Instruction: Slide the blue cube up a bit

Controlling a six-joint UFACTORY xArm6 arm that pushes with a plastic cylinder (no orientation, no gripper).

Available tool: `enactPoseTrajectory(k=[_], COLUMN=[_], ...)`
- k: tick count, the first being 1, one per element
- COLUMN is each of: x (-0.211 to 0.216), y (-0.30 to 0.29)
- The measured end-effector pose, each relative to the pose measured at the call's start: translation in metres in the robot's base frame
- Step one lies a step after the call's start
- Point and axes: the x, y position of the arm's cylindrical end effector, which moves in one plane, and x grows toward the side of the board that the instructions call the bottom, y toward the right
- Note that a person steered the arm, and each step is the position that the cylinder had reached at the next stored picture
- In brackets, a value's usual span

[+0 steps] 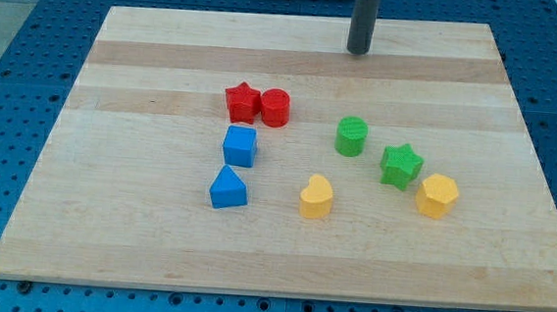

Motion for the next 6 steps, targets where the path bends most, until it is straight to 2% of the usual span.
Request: enactPoseTrajectory(k=[1, 2, 5, 6], x=[-0.030, -0.022, 0.113, 0.143], y=[0.000, -0.037, -0.228, -0.225])
